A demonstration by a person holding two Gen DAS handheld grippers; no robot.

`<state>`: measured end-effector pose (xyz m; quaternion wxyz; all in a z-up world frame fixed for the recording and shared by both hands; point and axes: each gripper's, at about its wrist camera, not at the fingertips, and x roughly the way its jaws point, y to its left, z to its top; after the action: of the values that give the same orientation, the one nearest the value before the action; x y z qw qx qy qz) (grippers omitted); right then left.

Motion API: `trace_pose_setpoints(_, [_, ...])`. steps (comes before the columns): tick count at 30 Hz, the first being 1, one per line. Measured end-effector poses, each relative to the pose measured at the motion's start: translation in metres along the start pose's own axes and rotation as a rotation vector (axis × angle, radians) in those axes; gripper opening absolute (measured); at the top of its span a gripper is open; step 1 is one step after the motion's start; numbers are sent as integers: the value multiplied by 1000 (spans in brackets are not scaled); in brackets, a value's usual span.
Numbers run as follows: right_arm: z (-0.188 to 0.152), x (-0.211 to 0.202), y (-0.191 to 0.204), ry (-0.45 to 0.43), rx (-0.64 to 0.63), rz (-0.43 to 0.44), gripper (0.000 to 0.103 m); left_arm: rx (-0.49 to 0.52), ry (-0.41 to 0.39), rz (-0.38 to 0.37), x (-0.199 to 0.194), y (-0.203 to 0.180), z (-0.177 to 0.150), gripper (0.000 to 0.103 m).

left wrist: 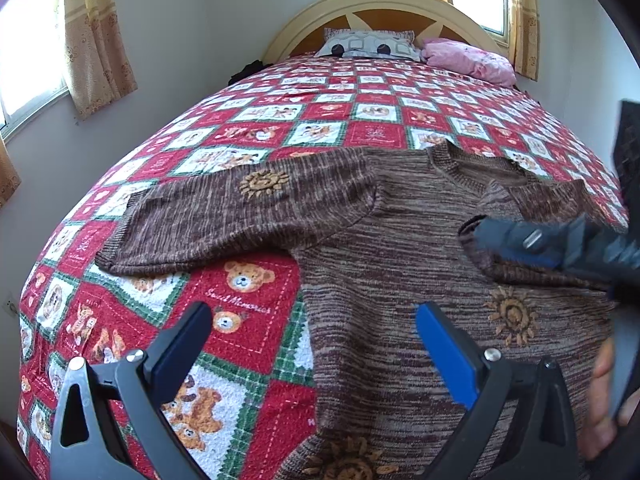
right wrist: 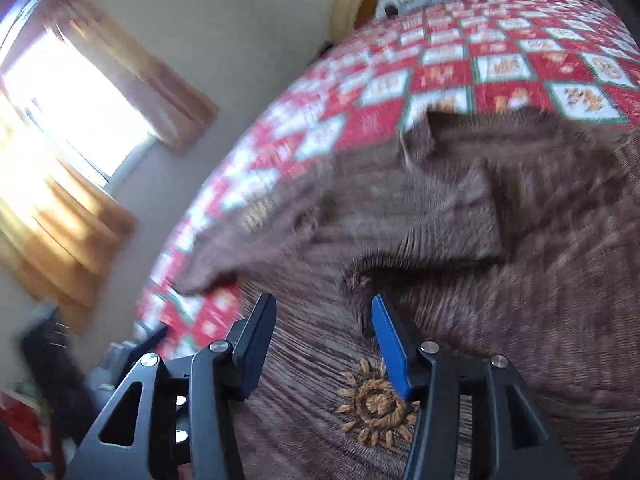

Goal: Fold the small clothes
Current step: 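Fold the gripped side and sleeve over the sweater's middle with the right gripper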

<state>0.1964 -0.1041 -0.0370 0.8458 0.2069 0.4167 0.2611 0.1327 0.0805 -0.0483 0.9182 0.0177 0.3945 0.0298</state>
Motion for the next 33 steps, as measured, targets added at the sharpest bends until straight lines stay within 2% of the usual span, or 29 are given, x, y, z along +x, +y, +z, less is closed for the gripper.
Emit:
trace_pose_setpoints(2, [6,-28,-12,-99,25,-19,51,9,-2,-10,-1,-3,0,103])
trace_pose_setpoints(4, [12,-52,-34,-153,51,-169,51,13,0,-12,-1,-6,1,103])
trace_pose_setpoints(6, [15,-66,-63,-140,84,-289,51,15,-1,-22,-2,-10,2,103])
trace_pose_setpoints(11, [3,-87,-113,-115,155,-453,50,69,-8,-44,1,-34,9,103])
trace_pose_setpoints(13, [-6,-94,-119,-154,157,-417,50,91,11,-79,5,-48,14,103])
trace_pose_setpoints(15, [-10,-92,-115,-164,117,-444,50,126,27,-134,9,-66,20,103])
trace_pose_setpoints(18, [-18,-81,-100,-170,24,-516,51,185,35,-135,20,-96,30,103])
trace_pose_setpoints(20, [-18,-81,-98,-171,14,-527,51,191,47,-137,30,-108,36,103])
trace_pose_setpoints(22, [-21,-85,-103,-182,31,-510,51,187,69,-123,46,-119,43,103])
trace_pose_setpoints(26, [-21,-88,-106,-198,54,-477,51,184,105,-22,85,-129,62,103])
trace_pose_setpoints(29, [-23,-88,-103,-198,48,-484,51,99,152,-49,103,-114,76,103])
trace_pose_setpoints(32, [-23,-87,-103,-197,44,-487,51,-50,119,64,98,-71,91,102])
trace_pose_setpoints(33, [-23,-87,-103,-198,47,-484,51,-87,104,79,94,-60,92,102])
